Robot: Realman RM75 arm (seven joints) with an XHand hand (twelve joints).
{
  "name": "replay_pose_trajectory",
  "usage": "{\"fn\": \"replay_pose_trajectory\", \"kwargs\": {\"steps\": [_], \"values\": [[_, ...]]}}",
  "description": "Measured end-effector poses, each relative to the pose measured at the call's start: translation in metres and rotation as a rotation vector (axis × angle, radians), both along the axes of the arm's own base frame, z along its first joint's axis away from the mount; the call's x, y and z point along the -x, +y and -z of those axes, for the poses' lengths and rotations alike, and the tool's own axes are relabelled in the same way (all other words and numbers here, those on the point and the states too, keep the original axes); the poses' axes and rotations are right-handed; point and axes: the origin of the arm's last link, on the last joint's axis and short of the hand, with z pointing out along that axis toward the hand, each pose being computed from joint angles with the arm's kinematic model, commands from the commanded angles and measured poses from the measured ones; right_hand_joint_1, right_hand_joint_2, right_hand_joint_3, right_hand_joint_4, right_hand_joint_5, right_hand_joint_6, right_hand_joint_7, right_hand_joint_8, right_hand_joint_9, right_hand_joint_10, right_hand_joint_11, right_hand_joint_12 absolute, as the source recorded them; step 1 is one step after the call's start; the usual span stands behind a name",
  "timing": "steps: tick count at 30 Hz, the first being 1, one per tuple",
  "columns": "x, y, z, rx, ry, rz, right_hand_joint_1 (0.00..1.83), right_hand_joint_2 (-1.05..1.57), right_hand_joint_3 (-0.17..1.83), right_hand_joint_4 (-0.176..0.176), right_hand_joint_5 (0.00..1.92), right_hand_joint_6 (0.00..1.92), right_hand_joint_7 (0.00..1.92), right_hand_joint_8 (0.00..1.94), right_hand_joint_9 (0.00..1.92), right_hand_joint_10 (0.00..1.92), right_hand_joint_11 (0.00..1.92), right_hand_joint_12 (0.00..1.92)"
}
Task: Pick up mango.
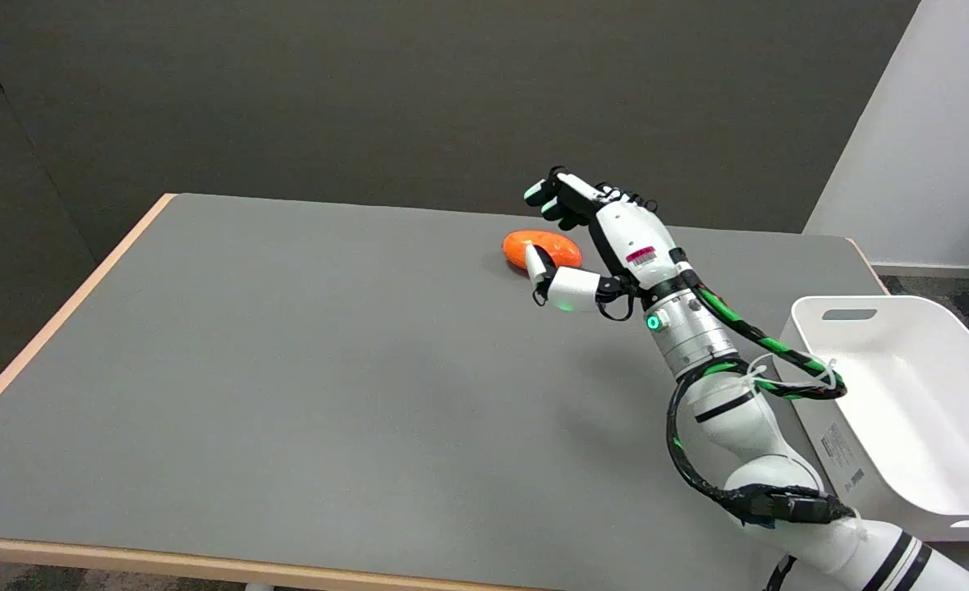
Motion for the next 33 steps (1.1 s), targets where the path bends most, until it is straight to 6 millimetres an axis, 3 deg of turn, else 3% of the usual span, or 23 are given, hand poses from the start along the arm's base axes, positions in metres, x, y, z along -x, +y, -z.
{"fn": "replay_pose_trajectory", "kwargs": {"steps": [10, 15, 20, 25, 33], "values": [[-0.003, 0.001, 0.003, 0.025, 0.069, -0.016, 0.68, 0.77, 0.93, 0.147, 0.34, 0.86, 0.57, 0.68, 0.53, 1.05, 0.31, 1.41], [-0.006, 0.001, 0.006, 0.017, 0.101, -0.021, 0.59, 0.69, 0.95, 0.115, 0.28, 0.57, 0.46, 0.52, 0.43, 0.89, 0.27, 1.39], [-0.008, -0.003, 0.012, -0.015, 0.145, -0.008, 0.52, 0.65, 0.93, 0.088, 0.22, 0.45, 0.35, 0.38, 0.31, 0.75, 0.23, 1.34], [-0.010, -0.013, 0.019, -0.071, 0.197, 0.022, 0.47, 0.63, 0.89, 0.057, 0.16, 0.36, 0.25, 0.29, 0.21, 0.66, 0.18, 1.30], [0.001, -0.040, 0.024, -0.143, 0.274, 0.116, 0.47, 0.63, 0.88, 0.045, 0.13, 0.34, 0.22, 0.28, 0.17, 0.64, 0.14, 1.25]]}}
